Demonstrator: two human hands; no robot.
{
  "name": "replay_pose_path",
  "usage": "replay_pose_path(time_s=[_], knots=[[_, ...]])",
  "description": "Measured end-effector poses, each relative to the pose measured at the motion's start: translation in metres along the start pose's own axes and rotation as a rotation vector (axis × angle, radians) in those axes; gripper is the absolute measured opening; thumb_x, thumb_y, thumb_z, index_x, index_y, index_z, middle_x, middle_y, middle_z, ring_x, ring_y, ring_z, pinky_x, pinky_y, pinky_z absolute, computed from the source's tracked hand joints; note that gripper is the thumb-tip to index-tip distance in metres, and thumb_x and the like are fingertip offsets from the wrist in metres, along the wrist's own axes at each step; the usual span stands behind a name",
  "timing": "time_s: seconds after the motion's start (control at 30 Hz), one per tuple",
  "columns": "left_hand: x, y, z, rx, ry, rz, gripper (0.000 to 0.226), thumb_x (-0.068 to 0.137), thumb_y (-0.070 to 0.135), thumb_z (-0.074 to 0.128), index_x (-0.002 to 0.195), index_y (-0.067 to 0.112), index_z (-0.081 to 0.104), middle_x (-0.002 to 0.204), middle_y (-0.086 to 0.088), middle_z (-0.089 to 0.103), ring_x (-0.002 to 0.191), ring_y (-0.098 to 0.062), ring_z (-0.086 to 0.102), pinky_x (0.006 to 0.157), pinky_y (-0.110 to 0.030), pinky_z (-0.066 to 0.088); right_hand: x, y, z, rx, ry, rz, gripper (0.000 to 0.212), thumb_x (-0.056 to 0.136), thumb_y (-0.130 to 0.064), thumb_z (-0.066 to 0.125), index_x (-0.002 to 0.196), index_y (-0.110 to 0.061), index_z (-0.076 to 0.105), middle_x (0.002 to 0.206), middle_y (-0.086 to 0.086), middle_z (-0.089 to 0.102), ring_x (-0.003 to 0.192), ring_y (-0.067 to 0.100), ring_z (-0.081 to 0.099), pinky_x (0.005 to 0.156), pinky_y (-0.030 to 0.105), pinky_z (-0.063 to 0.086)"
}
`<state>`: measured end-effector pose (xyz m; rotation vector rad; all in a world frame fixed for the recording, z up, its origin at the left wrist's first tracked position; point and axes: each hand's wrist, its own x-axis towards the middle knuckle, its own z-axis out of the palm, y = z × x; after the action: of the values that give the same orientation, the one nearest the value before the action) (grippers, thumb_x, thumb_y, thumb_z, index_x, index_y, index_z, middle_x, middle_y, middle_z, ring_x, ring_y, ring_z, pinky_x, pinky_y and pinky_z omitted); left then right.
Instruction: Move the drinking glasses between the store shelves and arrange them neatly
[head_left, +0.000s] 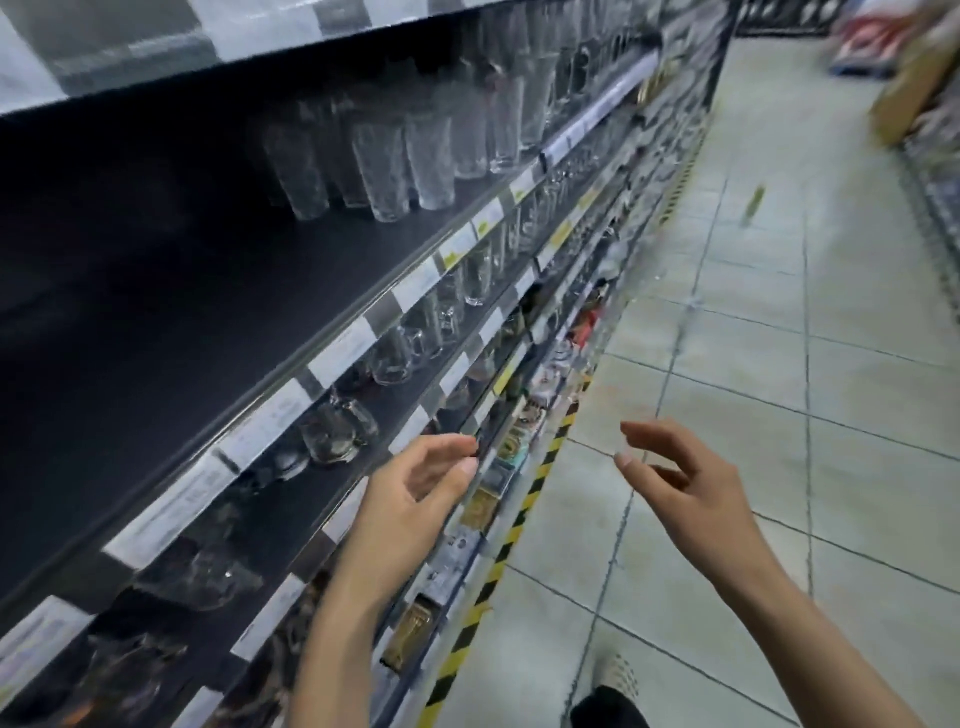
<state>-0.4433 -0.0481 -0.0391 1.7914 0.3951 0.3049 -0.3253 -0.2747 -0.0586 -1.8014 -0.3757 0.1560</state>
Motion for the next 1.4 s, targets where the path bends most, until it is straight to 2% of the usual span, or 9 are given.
replay_pose_path(time_s=[0.1, 0.2, 0.33, 0.47, 0.73, 0.8, 1.0, 1.2, 1.4], knots=[[0.042, 0.007, 0.038, 0.005, -0.043, -0.008, 0.017, 0.093, 0.025, 0.065, 0.109, 0.028, 0.071, 0.107, 0.012, 0.074, 0.106, -0.005, 0.068, 0.092, -0.026, 0.051, 0.034, 0.019, -0.027, 0.008, 0.038, 0.029, 0.023, 0.089, -0.026, 0.071, 0.103, -0.043, 0.068, 0.114, -0.017, 0.068, 0.105, -0.005, 0.063, 0.082, 0.008, 0.048], [0.087, 0.018, 0.077, -0.003, -0.068, -0.013, 0.016, 0.094, 0.020, 0.064, 0.107, 0.025, 0.071, 0.104, 0.011, 0.075, 0.103, -0.004, 0.068, 0.087, -0.019, 0.053, 0.079, 0.037, -0.055, 0.002, 0.072, 0.064, 0.025, 0.088, -0.031, 0.071, 0.112, -0.038, 0.067, 0.116, -0.018, 0.067, 0.103, -0.006, 0.064, 0.082, 0.010, 0.048], [0.152, 0.031, 0.121, -0.001, -0.086, -0.046, 0.015, 0.093, 0.020, 0.065, 0.105, 0.025, 0.072, 0.104, 0.010, 0.075, 0.103, -0.005, 0.069, 0.092, -0.027, 0.053, 0.146, 0.056, -0.090, 0.017, 0.113, 0.047, 0.030, 0.089, -0.027, 0.072, 0.118, -0.032, 0.065, 0.117, -0.017, 0.068, 0.108, -0.004, 0.062, 0.091, 0.023, 0.052], [0.213, 0.040, 0.153, -0.034, -0.008, -0.038, 0.015, 0.090, 0.022, 0.068, 0.103, 0.025, 0.072, 0.105, 0.008, 0.075, 0.103, -0.010, 0.069, 0.094, -0.032, 0.052, 0.210, 0.074, -0.124, 0.029, 0.092, 0.051, 0.030, 0.089, -0.023, 0.072, 0.115, -0.035, 0.064, 0.115, -0.017, 0.069, 0.110, -0.003, 0.062, 0.092, 0.026, 0.051], [0.307, 0.054, 0.193, -0.068, 0.066, -0.066, 0.015, 0.092, 0.017, 0.066, 0.105, 0.022, 0.071, 0.104, 0.008, 0.075, 0.102, -0.009, 0.070, 0.092, -0.030, 0.053, 0.320, 0.094, -0.148, 0.073, 0.051, 0.103, 0.026, 0.088, -0.020, 0.073, 0.108, -0.035, 0.066, 0.112, -0.013, 0.071, 0.105, -0.003, 0.065, 0.089, 0.026, 0.051], [0.336, 0.054, 0.195, -0.040, 0.113, -0.052, 0.014, 0.091, 0.020, 0.067, 0.103, 0.025, 0.072, 0.104, 0.010, 0.075, 0.101, -0.007, 0.069, 0.091, -0.029, 0.052, 0.349, 0.097, -0.143, 0.077, 0.026, 0.104, 0.026, 0.088, -0.019, 0.073, 0.108, -0.035, 0.067, 0.111, -0.013, 0.071, 0.105, -0.002, 0.065, 0.089, 0.025, 0.051], [0.426, 0.058, 0.190, 0.051, 0.283, -0.003, 0.011, 0.090, 0.025, 0.069, 0.100, 0.029, 0.072, 0.098, 0.023, 0.072, 0.094, 0.008, 0.066, 0.078, -0.004, 0.047, 0.451, 0.106, -0.119, 0.074, -0.069, 0.078, 0.026, 0.088, -0.023, 0.073, 0.111, -0.035, 0.067, 0.112, -0.013, 0.071, 0.106, -0.001, 0.064, 0.091, 0.027, 0.051], [0.518, 0.064, 0.167, 0.094, 0.495, -0.043, 0.008, 0.088, 0.030, 0.071, 0.095, 0.033, 0.070, 0.094, 0.019, 0.073, 0.091, 0.007, 0.066, 0.078, -0.013, 0.049, 0.572, 0.086, -0.082, 0.027, -0.209, 0.010, 0.030, 0.088, -0.028, 0.072, 0.116, -0.038, 0.064, 0.112, -0.017, 0.069, 0.102, -0.003, 0.064, 0.089, 0.025, 0.052], [0.567, 0.072, 0.150, 0.071, 0.819, -0.056, 0.012, 0.082, 0.033, 0.076, 0.093, 0.030, 0.070, 0.087, 0.016, 0.074, 0.085, 0.005, 0.069, 0.067, -0.006, 0.049, 0.663, 0.055, -0.042, 0.106, -0.321, -0.047, 0.031, 0.088, -0.027, 0.072, 0.118, -0.033, 0.064, 0.109, -0.018, 0.070, 0.103, -0.004, 0.064, 0.089, 0.020, 0.051]])
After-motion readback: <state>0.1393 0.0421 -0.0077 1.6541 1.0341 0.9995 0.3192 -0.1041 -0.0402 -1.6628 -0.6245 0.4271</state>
